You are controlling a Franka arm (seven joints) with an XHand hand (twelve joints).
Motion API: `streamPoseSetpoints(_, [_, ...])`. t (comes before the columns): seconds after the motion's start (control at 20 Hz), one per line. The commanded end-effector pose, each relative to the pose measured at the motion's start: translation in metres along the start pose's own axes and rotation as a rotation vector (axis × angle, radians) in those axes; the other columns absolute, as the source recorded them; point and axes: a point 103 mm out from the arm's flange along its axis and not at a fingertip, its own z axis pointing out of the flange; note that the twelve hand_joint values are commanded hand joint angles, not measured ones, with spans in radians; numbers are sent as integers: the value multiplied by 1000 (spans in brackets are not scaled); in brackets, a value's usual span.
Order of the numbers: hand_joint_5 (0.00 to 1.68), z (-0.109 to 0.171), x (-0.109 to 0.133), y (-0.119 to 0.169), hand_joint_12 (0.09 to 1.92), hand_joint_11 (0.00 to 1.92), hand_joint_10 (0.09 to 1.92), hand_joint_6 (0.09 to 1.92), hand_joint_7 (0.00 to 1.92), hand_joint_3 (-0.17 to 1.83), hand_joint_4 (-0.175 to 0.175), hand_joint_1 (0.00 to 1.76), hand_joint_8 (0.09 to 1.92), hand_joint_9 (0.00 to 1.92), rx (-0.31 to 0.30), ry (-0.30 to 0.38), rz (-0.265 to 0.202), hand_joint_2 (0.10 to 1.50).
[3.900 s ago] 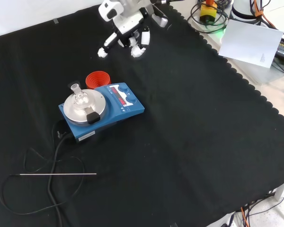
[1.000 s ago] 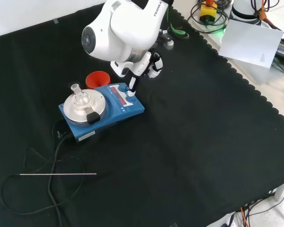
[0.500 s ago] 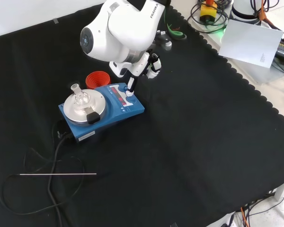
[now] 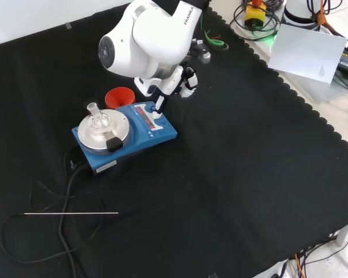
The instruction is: Turn on the heater.
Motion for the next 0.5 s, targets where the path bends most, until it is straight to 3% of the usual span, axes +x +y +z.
streamPoseSetpoints(0.05, [298,-2,2,-4,1751,1901,1611,87,1791,1104,-32,1457,1627,1920,-7,2,-6,631])
streamPoseSetpoints(0.5, [311,-26,-16,-36,1752,1900,1611,87,1793,1110,-33,1457,1623,1920,-33,37,-5,627])
